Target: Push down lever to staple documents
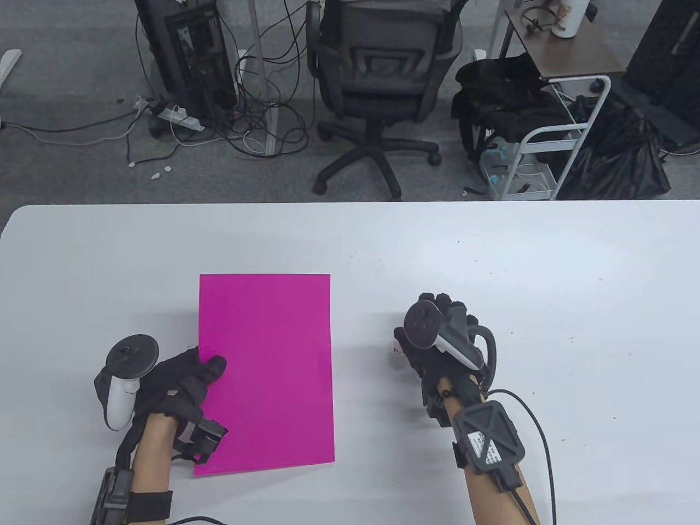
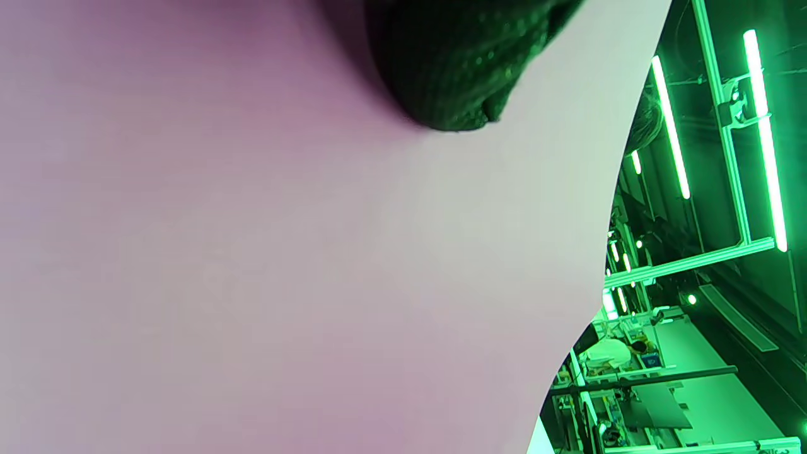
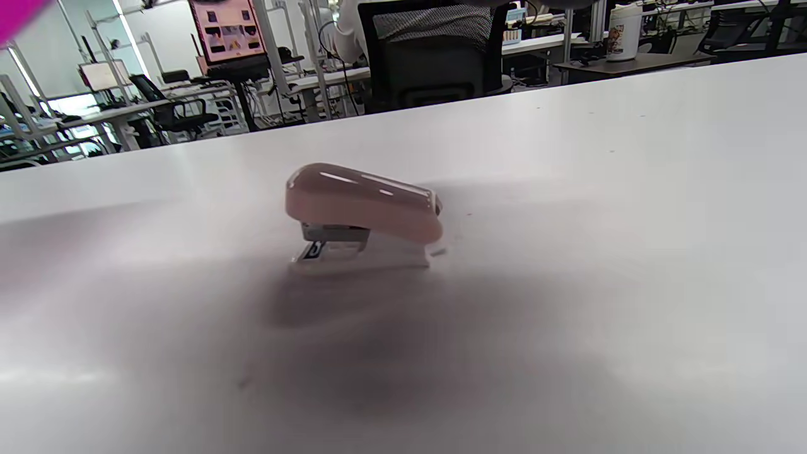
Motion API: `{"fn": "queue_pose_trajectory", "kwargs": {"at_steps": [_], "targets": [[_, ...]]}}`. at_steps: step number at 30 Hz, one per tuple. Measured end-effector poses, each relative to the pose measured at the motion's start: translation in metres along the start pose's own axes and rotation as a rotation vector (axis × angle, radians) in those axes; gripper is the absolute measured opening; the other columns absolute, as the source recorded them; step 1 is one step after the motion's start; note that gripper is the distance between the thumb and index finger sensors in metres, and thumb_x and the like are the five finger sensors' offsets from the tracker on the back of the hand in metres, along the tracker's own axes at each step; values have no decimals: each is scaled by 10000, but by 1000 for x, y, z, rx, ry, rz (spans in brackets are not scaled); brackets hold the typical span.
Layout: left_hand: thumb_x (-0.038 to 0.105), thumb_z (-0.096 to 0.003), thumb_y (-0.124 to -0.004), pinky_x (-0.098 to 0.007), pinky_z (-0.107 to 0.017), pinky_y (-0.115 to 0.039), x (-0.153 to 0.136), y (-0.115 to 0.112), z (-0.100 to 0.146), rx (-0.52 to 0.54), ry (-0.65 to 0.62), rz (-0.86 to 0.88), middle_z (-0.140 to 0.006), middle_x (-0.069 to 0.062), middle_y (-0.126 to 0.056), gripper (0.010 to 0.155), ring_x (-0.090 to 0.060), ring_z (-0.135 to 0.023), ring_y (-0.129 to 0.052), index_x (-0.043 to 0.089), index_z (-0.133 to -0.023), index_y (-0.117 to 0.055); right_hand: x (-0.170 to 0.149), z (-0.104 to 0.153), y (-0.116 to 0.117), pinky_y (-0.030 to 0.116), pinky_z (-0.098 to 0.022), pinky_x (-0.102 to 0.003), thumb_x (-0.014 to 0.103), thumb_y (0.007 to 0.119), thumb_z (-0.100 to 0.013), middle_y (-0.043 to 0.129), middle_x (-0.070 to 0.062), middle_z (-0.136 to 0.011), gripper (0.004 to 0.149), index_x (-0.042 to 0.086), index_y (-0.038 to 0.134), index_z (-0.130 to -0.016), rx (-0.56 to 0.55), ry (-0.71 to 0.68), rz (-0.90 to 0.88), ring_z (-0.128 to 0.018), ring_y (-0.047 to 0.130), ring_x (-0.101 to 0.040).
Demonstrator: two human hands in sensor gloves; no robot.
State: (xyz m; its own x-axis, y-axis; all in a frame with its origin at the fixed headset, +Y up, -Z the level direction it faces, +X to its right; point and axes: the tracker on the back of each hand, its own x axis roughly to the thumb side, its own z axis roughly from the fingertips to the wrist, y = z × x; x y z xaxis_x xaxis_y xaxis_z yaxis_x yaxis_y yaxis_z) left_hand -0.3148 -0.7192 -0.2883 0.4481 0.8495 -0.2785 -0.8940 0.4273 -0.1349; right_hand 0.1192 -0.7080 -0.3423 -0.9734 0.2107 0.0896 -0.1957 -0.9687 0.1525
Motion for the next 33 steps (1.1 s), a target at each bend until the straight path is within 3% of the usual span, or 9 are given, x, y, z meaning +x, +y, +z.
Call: {"fn": "queue_pose_trajectory", "kwargs": {"at_steps": [6,10,13,24,33], "targets": [[230,-556,-806,-549,-441,-909,4,-3,3,75,-6,-39,-776,-127,-1036,409,-283,-582,-1067,78,-935,-840,-21,49,4,360,-676,-762,506,513,-518,209,-409,-1092,869,-63,213,-1101,-62,-57,10,-980,304,-682],[231,-557,-805,-547,-442,-909,3,-4,3,97,4,-48,-776,-127,-1035,409,-279,-583,-1067,76,-935,-839,-37,64,11,343,-671,-764,506,522,-523,189,-413,-1087,872,-66,204,-1100,-89,-71,4,-979,259,-678],[231,-558,-805,-547,-444,-908,2,-8,2,120,17,-63,-777,-128,-1034,409,-280,-585,-1066,75,-935,-837,-43,67,13,312,-666,-772,503,527,-526,145,-417,-1081,879,-69,180,-1097,-46,-68,-38,-970,200,-678],[242,-563,-803,-561,-475,-893,2,-28,-4,204,57,-332,-800,-122,-1025,407,-294,-625,-1056,92,-940,-832,-53,69,13,311,-663,-774,505,528,-527,154,-426,-1075,883,-72,176,-1095,-61,-75,-96,-964,200,-686],[271,-563,-801,-670,-559,-778,3,-42,-12,236,137,-557,-879,-168,-918,401,-392,-741,-931,131,-937,-840,-57,65,17,315,-662,-774,505,528,-527,152,-428,-1074,885,-76,175,-1094,-32,-69,-113,-961,205,-690]]}}
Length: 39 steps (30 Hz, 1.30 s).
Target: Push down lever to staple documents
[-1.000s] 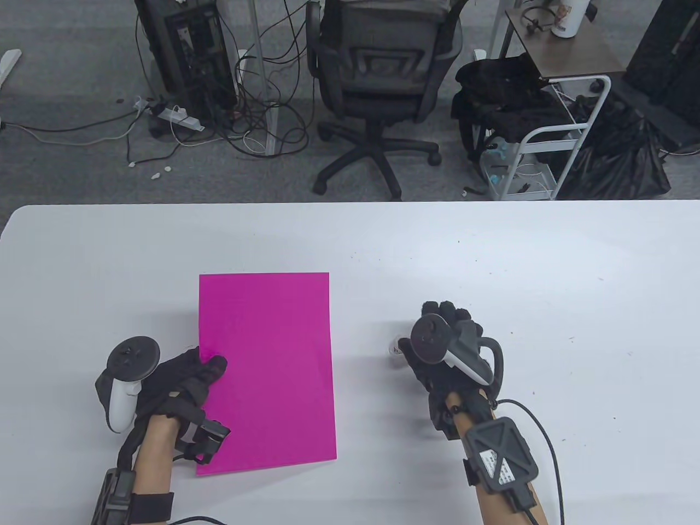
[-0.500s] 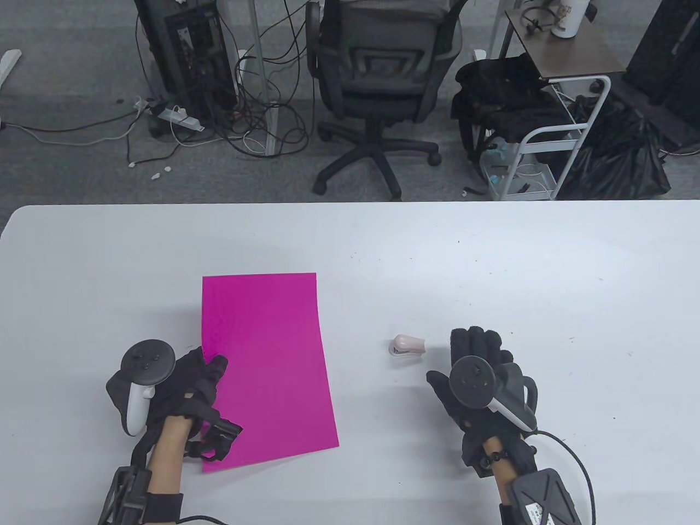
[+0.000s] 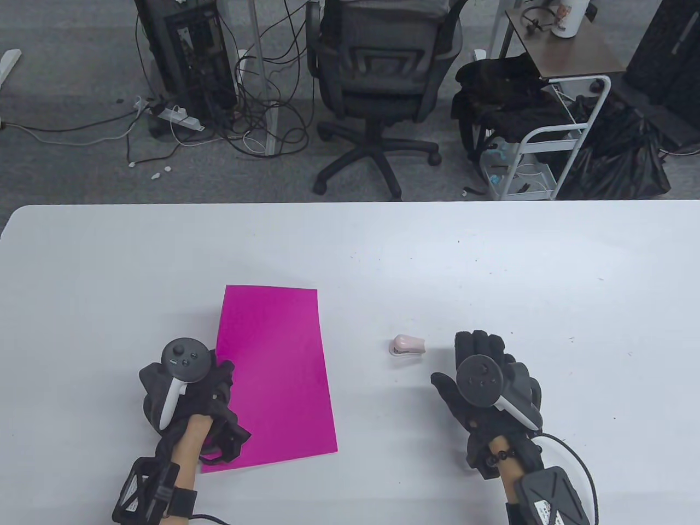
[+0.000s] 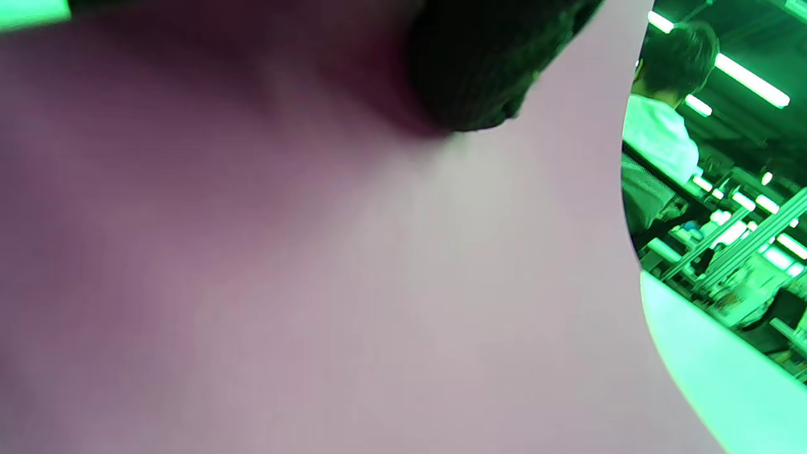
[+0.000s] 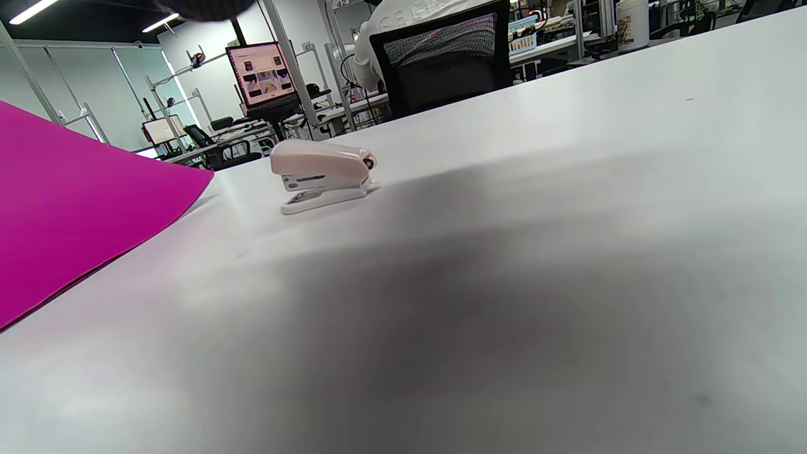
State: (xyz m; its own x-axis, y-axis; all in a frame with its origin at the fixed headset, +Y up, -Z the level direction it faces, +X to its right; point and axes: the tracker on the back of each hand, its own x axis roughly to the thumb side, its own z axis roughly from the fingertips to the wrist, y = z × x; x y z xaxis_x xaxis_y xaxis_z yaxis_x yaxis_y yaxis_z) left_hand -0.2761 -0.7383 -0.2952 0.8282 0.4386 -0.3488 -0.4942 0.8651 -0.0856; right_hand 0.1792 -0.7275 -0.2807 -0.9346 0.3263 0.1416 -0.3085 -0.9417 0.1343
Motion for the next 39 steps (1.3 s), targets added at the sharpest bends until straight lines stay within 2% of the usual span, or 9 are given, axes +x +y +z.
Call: {"fn": "queue_pose_trajectory", "kwargs": {"at_steps": [5,16,28,39], "targets": [[274,-558,-806,-704,-553,-758,3,-4,-3,4,28,-58,-818,-141,-902,400,-361,-697,-913,126,-927,-852,4,1,1,315,-663,-773,506,528,-527,164,-428,-1073,885,-76,175,-1094,4,-12,0,-962,205,-690],[276,-526,-840,-691,-541,-787,12,-17,-9,68,46,-275,-773,-129,-942,459,-331,-661,-952,65,-933,-837,6,-1,1,314,-664,-774,506,530,-527,155,-429,-1074,885,-74,177,-1094,-5,-28,4,-961,206,-694],[303,-512,-860,-701,-553,-771,17,-24,-11,116,68,-371,-776,-116,-935,756,-332,-676,-944,-102,-1082,-572,8,-1,3,318,-663,-775,505,529,-528,157,-431,-1074,883,-75,181,-1095,4,-31,5,-961,213,-695],[333,-522,-845,-717,-577,-737,20,-25,-9,105,88,-431,-816,-127,-917,787,-362,-726,-914,-89,-1107,-530,8,-1,3,325,-664,-775,506,529,-527,160,-433,-1074,883,-75,185,-1095,13,-32,5,-959,228,-700]]}}
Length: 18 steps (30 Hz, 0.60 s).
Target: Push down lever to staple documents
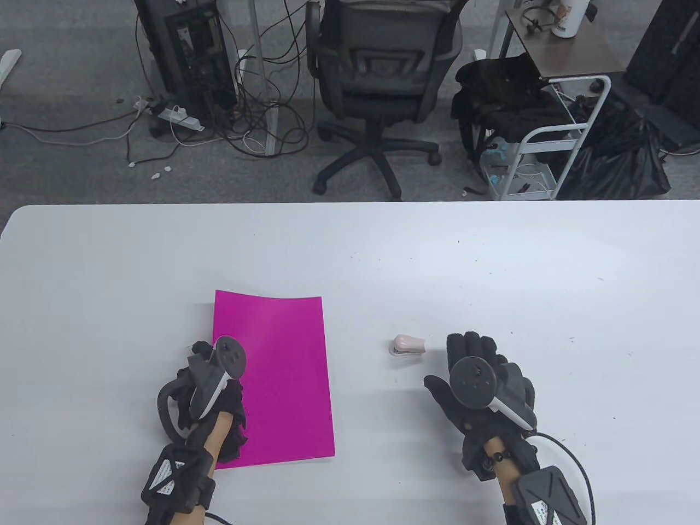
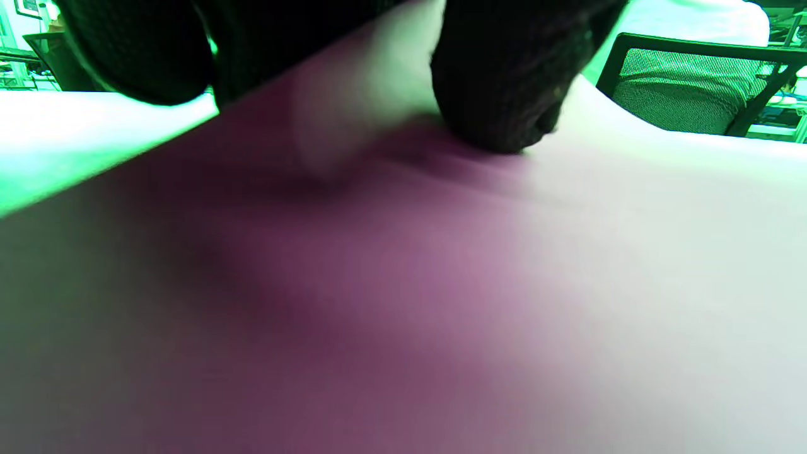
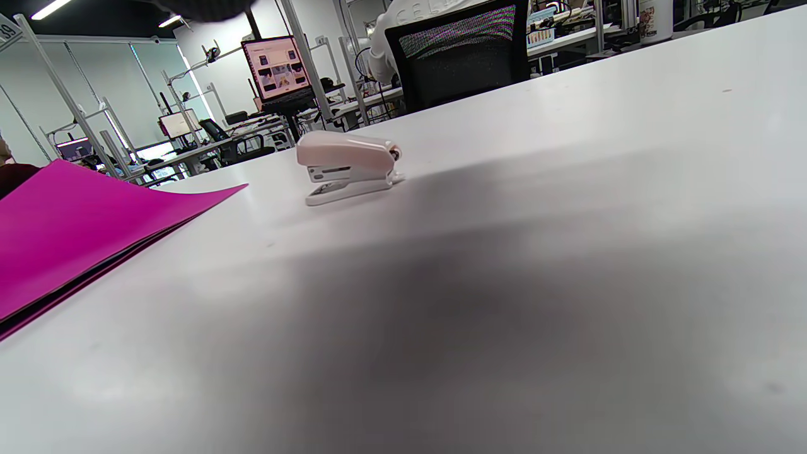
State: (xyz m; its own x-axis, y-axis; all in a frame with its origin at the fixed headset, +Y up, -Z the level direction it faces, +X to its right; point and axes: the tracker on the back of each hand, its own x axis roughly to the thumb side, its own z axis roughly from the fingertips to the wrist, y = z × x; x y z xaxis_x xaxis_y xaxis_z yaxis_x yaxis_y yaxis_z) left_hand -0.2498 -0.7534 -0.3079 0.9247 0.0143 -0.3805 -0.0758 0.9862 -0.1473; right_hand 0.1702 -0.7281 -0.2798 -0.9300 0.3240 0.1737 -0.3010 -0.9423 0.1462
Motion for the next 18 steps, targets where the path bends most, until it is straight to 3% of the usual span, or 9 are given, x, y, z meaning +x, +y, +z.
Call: {"fn": "queue_pose_trajectory", "kwargs": {"at_steps": [10,18], "targets": [[362,-526,-838,-732,-597,-706,0,1,2,-13,24,-25,-886,-161,-877,800,-405,-785,-870,-57,-1127,-517,1,0,1,331,-663,-776,506,529,-527,165,-434,-1072,883,-76,186,-1095,10,1,0,-959,235,-702],[373,-537,-796,-762,-625,-635,1,-1,3,-69,36,-52,-1019,-264,-733,856,-486,-874,-762,-58,-1157,-394,1,0,1,342,-664,-776,499,531,-529,171,-434,-1072,876,-77,191,-1095,18,5,0,-959,251,-703]]}}
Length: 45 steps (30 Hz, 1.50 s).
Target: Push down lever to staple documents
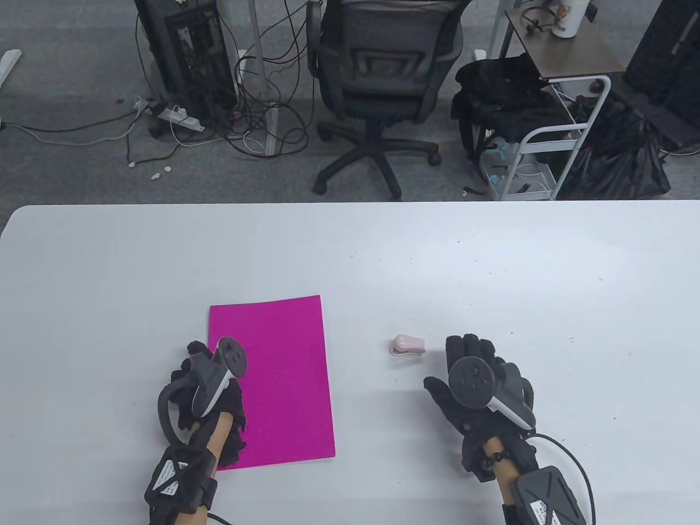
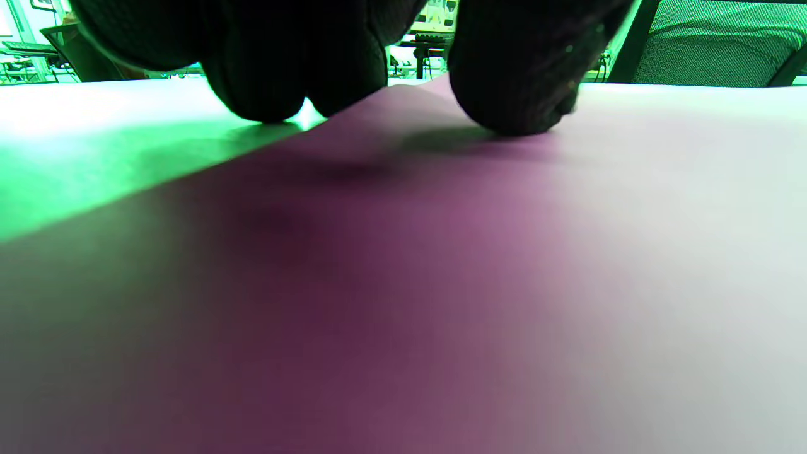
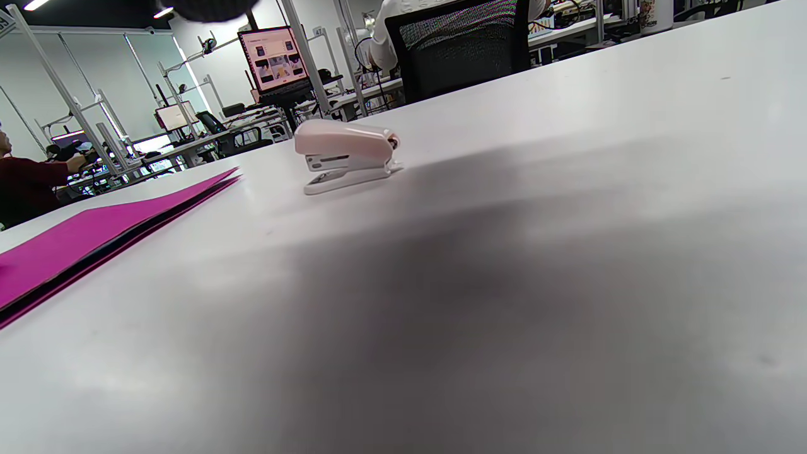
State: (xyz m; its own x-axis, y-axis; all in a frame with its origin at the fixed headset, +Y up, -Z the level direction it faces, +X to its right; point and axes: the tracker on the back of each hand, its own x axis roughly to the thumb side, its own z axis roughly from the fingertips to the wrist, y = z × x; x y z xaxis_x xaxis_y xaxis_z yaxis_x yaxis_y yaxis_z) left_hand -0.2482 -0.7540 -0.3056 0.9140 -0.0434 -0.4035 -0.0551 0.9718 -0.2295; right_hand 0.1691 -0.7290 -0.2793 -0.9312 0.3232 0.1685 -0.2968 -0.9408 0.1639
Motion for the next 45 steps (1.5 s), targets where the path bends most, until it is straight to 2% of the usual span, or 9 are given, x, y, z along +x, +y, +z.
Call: {"fn": "queue_pose_trajectory", "kwargs": {"at_steps": [15,20,25,29,31,36,39,42,45], "targets": [[388,-544,-784,-750,-628,-642,-8,1,-3,-10,-2,69,-1028,-259,-728,834,-472,-878,-765,-54,-1149,-420,1,0,0,350,-665,-775,487,524,-531,173,-436,-1071,863,-76,193,-1094,5,3,2,-960,260,-704],[378,-556,-774,-750,-624,-644,-21,14,0,-9,-9,181,-1044,-280,-716,816,-508,-882,-773,-59,-1147,-420,1,1,0,349,-664,-775,493,526,-530,177,-434,-1072,868,-77,194,-1094,0,1,-3,-959,259,-704],[403,-560,-762,-779,-633,-603,-29,36,16,101,-78,219,-1104,-312,-652,830,-581,-942,-710,-45,-1155,-394,1,0,0,347,-665,-774,496,529,-529,170,-433,-1074,870,-75,197,-1095,-14,-6,-2,-959,256,-703],[436,-561,-734,-797,-659,-533,-29,48,33,149,-206,267,-1166,-344,-540,856,-647,-1004,-588,-18,-1169,-337,1,1,-1,346,-664,-775,493,531,-528,178,-430,-1075,866,-74,207,-1096,-30,-13,-3,-960,258,-701],[477,-557,-714,-811,-669,-471,-24,53,42,151,-260,287,-1199,-375,-406,944,-701,-1026,-462,-5,-1169,-181,2,2,-2,347,-664,-775,491,533,-528,194,-428,-1074,862,-73,215,-1096,-45,-20,2,-961,260,-700],[566,-533,-653,-836,-659,-259,1,53,64,96,-435,116,-1184,-393,-15,1039,-750,-999,-105,59,-1126,33,4,5,-5,331,-661,-778,483,534,-528,190,-422,-1078,849,-65,224,-1097,-90,-52,7,-965,242,-692],[585,-534,-623,-833,-653,-185,13,48,71,55,-549,44,-1158,-373,81,1055,-719,-982,15,93,-1076,136,6,6,-6,312,-657,-781,486,537,-526,182,-418,-1080,853,-59,216,-1098,-108,-82,11,-969,223,-683],[594,-539,-604,-818,-644,-128,18,43,71,24,-636,-12,-1128,-362,154,1044,-689,-957,98,119,-1057,169,8,7,-5,295,-654,-784,494,537,-522,171,-413,-1082,862,-49,198,-1099,-116,-101,16,-972,203,-676],[600,-539,-598,-816,-635,-105,19,39,69,27,-655,-44,-1116,-356,178,1043,-668,-945,134,126,-1051,177,8,7,-4,271,-646,-792,512,538,-518,141,-411,-1081,885,-39,166,-1100,-102,-103,26,-971,168,-673]]}}
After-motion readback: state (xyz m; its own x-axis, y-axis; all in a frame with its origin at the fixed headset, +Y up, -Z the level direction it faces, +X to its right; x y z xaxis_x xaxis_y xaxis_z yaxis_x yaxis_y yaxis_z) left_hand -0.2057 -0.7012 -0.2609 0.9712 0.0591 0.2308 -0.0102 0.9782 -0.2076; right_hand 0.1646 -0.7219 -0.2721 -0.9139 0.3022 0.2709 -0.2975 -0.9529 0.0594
